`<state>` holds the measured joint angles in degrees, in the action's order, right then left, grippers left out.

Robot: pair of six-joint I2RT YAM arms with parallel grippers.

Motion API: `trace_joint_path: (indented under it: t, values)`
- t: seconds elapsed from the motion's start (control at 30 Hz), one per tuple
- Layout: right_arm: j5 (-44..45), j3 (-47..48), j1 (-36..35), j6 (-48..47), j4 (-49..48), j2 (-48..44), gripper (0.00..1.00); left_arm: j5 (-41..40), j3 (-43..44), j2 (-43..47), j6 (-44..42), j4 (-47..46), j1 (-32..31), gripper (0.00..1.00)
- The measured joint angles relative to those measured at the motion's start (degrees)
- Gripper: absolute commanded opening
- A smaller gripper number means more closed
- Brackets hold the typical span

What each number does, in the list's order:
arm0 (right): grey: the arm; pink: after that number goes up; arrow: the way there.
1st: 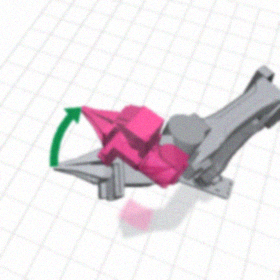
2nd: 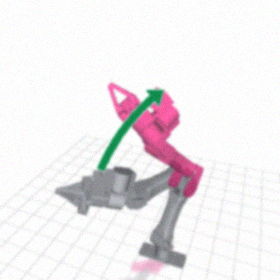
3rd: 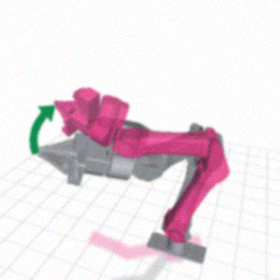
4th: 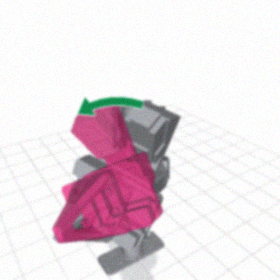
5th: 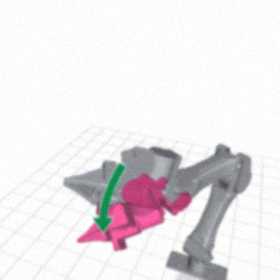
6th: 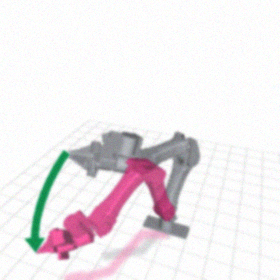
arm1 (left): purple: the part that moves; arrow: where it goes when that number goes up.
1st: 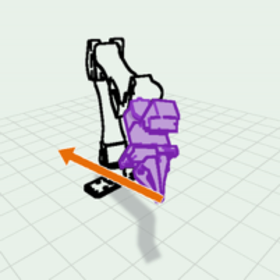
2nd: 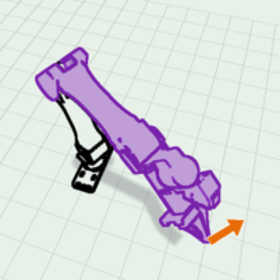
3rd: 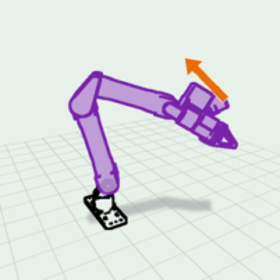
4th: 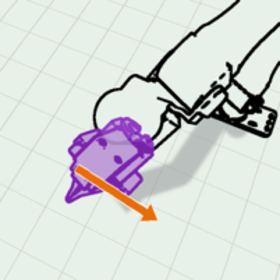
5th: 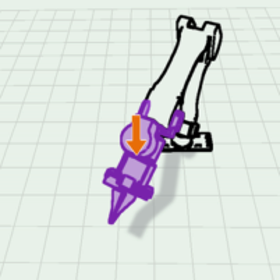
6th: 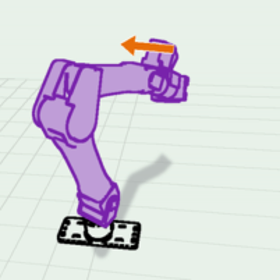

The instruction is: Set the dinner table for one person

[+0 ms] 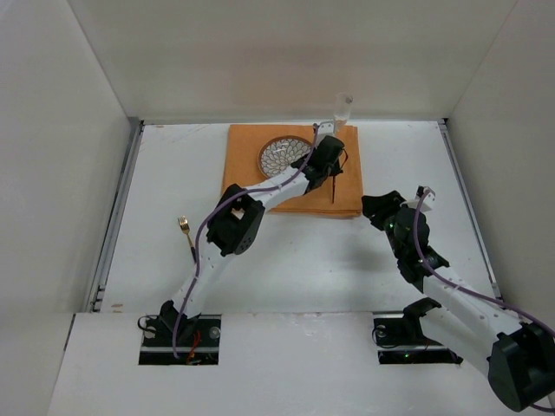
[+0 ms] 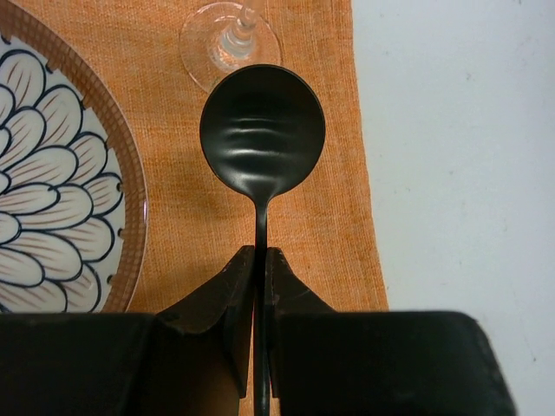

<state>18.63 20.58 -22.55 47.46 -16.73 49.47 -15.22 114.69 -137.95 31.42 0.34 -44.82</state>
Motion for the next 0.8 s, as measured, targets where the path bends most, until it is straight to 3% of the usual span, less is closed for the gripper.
trace_joint_path:
  t: [0.57, 0.8]
  values:
    - [-0.44, 0.00, -0.39, -0.09, -0.02, 0.15, 0.52, -0.02, 5.09, -5.62, 4.02, 0.26, 0.79, 0.04]
    - [-0.42, 0.00, -0.42, -0.28, -0.02, 0.11, 0.53, -0.04, 5.33, -6.75, 4.52, 0.35, 0.79, 0.11]
